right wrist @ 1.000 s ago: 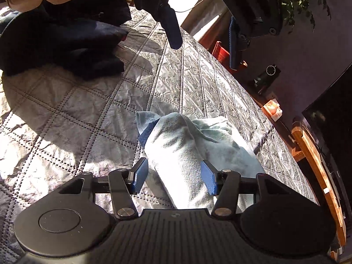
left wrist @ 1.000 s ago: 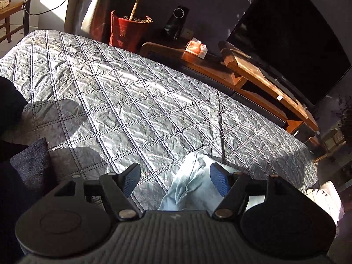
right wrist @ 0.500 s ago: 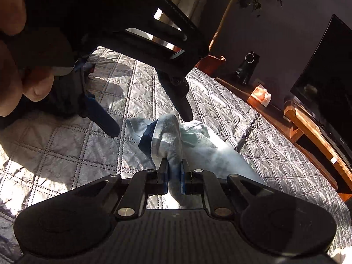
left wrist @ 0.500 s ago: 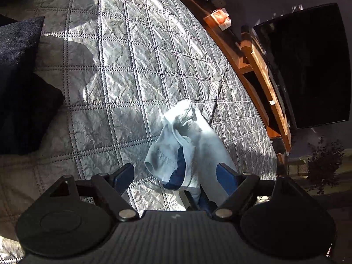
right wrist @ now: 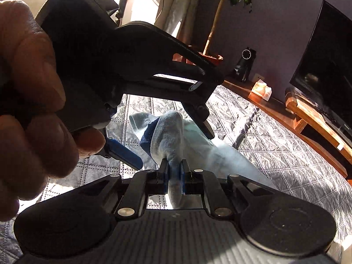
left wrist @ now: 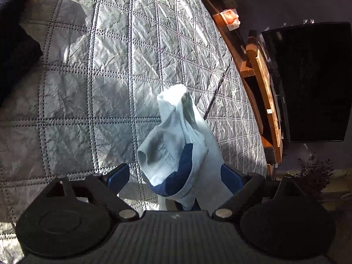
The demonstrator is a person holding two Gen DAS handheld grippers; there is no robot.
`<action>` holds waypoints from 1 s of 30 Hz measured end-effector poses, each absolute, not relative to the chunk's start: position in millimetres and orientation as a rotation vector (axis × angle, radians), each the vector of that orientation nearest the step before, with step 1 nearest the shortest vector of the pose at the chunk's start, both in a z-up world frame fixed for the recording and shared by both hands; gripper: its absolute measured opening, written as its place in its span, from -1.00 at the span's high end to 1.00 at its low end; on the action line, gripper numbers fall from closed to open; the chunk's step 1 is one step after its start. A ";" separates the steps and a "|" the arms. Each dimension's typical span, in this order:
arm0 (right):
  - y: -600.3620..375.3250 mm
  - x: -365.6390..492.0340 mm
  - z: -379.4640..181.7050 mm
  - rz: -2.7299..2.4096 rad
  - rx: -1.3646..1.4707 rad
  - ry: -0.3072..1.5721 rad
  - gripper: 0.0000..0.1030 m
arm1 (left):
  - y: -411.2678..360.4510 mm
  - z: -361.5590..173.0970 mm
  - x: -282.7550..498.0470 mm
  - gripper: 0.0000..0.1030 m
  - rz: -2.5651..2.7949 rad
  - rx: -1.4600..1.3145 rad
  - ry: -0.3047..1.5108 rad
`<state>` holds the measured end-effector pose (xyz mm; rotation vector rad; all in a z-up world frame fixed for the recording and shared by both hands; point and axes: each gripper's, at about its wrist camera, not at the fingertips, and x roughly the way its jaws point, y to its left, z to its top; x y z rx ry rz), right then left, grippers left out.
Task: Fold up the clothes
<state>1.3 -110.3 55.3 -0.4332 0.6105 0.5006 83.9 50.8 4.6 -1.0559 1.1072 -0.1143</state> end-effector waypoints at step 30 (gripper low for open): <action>-211.1 18.1 17.9 0.248 -0.300 0.772 0.79 | 50.4 46.2 86.7 0.73 -0.145 -0.761 0.987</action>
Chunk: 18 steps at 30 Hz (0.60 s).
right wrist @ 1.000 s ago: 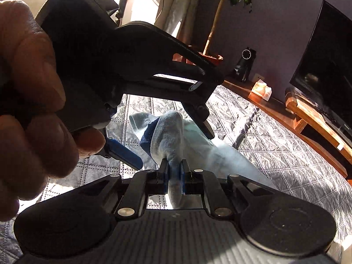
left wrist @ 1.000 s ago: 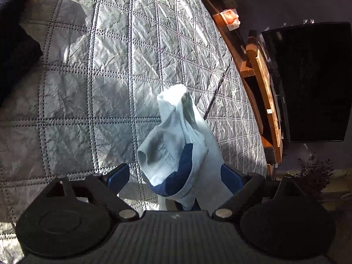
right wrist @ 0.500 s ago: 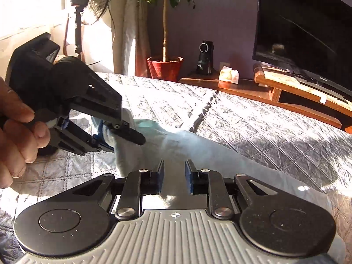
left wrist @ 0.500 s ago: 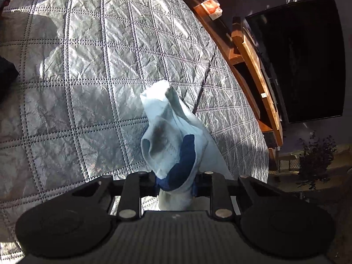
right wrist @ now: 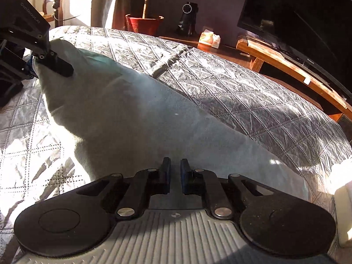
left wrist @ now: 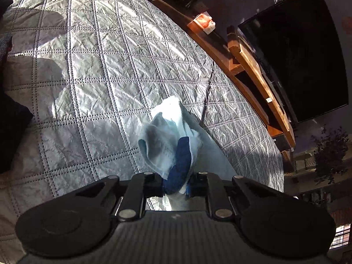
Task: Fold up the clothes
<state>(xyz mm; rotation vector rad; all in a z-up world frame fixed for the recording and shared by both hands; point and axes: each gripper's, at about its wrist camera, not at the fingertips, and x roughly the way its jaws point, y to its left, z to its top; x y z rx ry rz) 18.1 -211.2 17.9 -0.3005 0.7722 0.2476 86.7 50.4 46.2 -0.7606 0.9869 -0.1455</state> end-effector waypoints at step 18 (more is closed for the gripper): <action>-182.7 22.8 18.1 0.311 -0.204 0.748 0.92 | 14.2 115.3 77.4 0.75 -0.286 -0.380 0.721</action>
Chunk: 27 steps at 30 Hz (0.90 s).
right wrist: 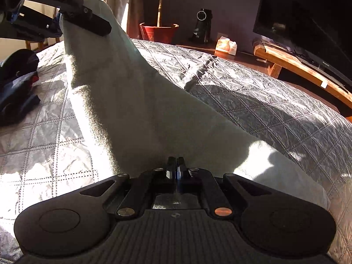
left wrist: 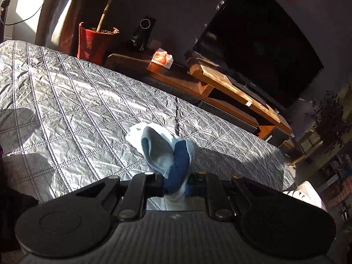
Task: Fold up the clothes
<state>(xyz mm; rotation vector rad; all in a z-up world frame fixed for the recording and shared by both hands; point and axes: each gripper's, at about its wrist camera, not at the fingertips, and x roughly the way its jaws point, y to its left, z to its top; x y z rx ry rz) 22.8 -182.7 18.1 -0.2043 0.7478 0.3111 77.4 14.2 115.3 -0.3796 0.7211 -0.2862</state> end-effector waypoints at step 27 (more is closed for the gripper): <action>-305.0 -0.8 7.7 0.222 0.515 0.798 0.89 | -147.6 107.9 5.9 0.74 -0.859 0.134 0.561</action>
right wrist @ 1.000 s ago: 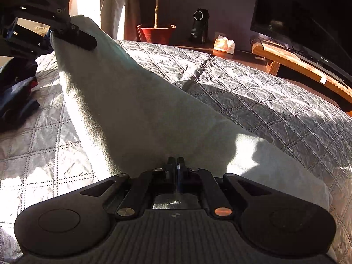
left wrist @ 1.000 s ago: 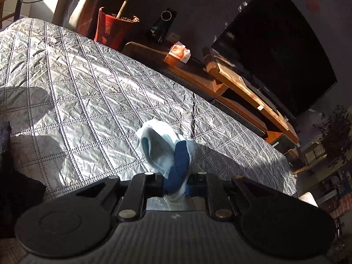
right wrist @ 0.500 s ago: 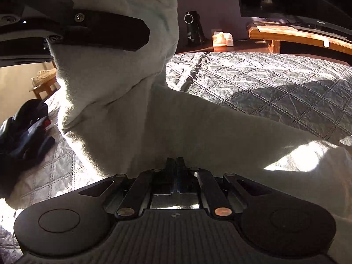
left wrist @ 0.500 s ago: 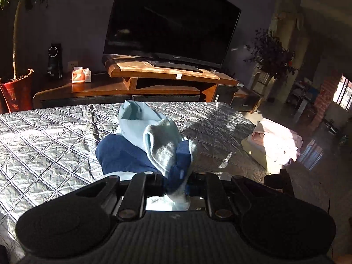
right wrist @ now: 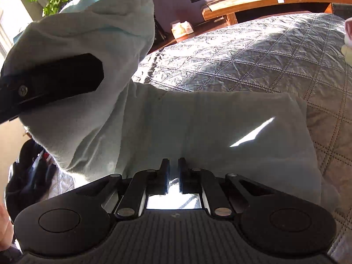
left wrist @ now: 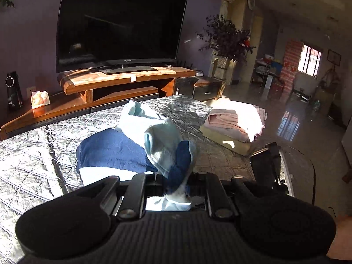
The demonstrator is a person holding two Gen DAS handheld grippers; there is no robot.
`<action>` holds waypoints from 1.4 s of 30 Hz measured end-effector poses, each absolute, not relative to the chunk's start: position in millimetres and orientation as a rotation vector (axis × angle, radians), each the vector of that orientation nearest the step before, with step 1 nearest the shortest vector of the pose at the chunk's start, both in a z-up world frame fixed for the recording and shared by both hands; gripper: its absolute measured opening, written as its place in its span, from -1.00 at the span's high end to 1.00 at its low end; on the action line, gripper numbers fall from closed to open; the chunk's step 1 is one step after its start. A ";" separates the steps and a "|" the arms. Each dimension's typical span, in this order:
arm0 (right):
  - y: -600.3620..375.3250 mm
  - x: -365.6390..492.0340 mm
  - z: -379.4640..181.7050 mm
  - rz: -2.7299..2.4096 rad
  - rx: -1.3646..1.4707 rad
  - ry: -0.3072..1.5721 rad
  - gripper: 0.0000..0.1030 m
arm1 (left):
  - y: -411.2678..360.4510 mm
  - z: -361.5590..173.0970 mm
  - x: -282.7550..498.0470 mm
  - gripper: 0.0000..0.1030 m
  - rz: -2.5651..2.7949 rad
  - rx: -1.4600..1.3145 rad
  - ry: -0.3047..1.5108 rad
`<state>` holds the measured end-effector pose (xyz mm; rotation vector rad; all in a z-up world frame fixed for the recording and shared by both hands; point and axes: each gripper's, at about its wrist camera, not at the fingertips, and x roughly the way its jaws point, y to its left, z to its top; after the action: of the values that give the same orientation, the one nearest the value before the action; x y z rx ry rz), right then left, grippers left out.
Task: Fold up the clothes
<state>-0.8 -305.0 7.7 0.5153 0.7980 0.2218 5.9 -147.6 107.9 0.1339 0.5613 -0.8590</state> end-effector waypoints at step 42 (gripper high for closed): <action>-404.6 -56.8 48.4 -0.115 0.722 0.281 0.11 | -192.8 81.3 -27.2 -0.08 -1.079 0.271 0.591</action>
<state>-56.8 -404.6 48.4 0.7220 0.2808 -0.1150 -27.2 -192.8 81.3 0.2715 0.5905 -1.0795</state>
